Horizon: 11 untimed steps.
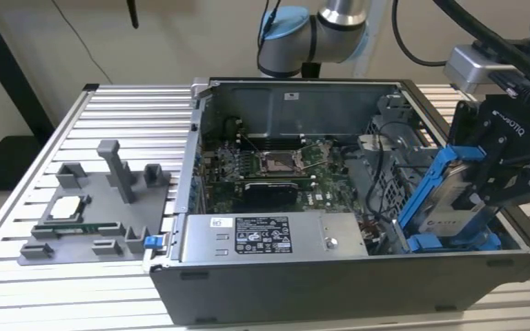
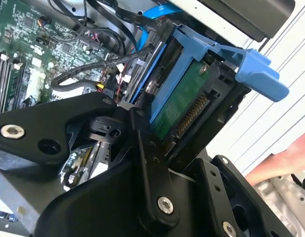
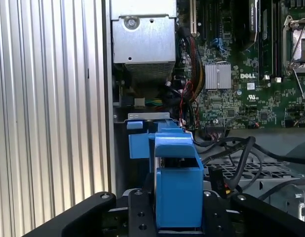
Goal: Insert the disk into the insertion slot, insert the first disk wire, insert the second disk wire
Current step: 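Insert the disk into the insertion slot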
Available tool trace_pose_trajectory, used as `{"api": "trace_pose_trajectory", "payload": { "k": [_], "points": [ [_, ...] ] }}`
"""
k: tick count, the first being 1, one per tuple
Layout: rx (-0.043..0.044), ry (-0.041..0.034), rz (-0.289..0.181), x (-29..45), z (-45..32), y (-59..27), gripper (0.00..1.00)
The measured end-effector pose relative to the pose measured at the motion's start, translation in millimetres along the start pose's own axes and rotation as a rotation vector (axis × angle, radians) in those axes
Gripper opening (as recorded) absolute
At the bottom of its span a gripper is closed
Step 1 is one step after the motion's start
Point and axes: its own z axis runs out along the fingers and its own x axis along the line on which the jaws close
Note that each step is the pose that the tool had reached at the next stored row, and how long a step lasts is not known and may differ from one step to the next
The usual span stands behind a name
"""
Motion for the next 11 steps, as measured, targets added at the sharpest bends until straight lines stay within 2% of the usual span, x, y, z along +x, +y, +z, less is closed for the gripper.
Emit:
{"api": "trace_pose_trajectory", "payload": {
  "k": [3,4,11],
  "points": [
    [0.0001,0.0001,0.000,0.0,0.0,0.0,0.00],
    [0.0001,0.0002,0.000,0.0,0.0,0.0,1.00],
    [0.0000,0.0002,0.000,0.0,0.0,0.0,1.00]
  ]
}}
